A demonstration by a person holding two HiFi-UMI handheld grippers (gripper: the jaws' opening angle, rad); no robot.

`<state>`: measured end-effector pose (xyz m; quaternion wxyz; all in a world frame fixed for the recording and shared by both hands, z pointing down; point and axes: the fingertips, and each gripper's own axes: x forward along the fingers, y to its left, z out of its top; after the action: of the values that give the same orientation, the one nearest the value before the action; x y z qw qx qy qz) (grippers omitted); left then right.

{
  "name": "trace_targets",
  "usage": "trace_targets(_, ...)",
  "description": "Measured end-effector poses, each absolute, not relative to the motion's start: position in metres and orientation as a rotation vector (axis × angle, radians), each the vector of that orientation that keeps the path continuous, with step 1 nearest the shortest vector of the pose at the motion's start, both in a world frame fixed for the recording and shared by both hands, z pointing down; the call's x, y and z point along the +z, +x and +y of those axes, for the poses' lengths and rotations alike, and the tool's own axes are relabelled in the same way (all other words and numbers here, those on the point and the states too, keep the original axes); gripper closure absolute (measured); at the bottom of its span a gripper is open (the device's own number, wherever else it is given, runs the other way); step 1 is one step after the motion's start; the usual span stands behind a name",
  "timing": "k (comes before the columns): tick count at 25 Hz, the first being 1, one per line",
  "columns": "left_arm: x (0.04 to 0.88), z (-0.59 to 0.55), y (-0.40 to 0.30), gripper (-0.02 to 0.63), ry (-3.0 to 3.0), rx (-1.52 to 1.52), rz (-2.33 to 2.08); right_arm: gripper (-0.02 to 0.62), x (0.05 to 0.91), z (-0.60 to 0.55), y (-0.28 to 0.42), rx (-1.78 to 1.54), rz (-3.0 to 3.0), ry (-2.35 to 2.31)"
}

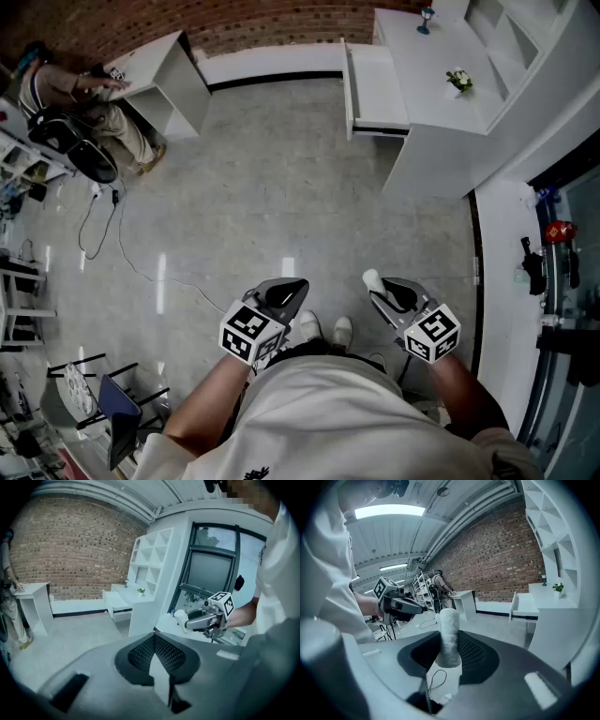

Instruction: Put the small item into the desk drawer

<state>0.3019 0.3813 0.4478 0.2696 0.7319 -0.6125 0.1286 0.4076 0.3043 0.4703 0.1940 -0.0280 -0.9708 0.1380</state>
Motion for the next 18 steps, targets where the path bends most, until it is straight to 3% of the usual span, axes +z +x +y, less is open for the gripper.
trace_targets(8,0.441,0.371,0.318,0.601,1.984,0.312,-1.642,0.465,0.465,0.289,0.410,0.333,-2.712,-0.089)
trace_targets(18,0.445,0.363,0.250,0.601,2.065,0.294,-1.566,0.465,0.467,0.273,0.351,0.370,-2.702,0.064)
